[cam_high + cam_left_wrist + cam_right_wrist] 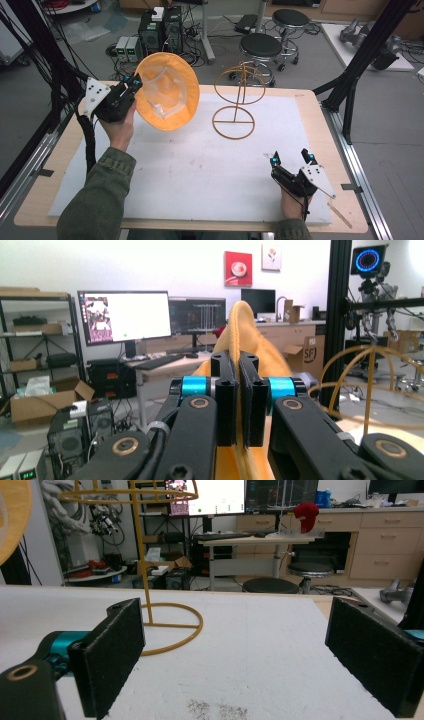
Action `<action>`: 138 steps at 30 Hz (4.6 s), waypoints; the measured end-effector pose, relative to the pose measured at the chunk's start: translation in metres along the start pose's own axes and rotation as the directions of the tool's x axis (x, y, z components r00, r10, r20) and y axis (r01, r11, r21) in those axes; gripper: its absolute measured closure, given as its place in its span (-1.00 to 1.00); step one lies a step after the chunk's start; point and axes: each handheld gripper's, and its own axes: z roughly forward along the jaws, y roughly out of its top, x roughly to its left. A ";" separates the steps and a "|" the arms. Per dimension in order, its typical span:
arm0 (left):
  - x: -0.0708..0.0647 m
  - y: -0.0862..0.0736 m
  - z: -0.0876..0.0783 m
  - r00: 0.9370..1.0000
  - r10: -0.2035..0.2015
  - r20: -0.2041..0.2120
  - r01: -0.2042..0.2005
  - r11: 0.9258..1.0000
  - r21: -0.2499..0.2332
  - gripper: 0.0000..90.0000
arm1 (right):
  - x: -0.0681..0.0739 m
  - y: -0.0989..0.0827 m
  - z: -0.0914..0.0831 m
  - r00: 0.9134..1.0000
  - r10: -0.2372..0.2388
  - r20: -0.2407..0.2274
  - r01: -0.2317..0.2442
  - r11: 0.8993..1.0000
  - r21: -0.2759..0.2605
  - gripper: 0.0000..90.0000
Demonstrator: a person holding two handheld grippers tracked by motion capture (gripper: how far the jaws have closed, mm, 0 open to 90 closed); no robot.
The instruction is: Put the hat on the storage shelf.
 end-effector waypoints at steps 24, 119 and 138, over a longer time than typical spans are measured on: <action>-0.031 0.037 0.045 0.995 0.000 -0.100 -0.009 0.996 -0.084 0.93 | -0.001 0.000 0.003 0.996 0.083 -0.036 -0.084 0.996 -0.025 -0.83; -0.247 -0.044 0.161 0.902 0.157 0.402 -0.223 0.967 0.121 0.92 | -0.010 -0.002 -0.006 0.993 0.112 -0.037 -0.113 0.993 -0.027 -0.83; -0.243 -0.049 0.160 0.889 0.080 0.450 -0.177 0.968 0.177 0.49 | -0.010 -0.002 -0.006 0.994 0.107 -0.037 -0.108 0.994 -0.028 -0.83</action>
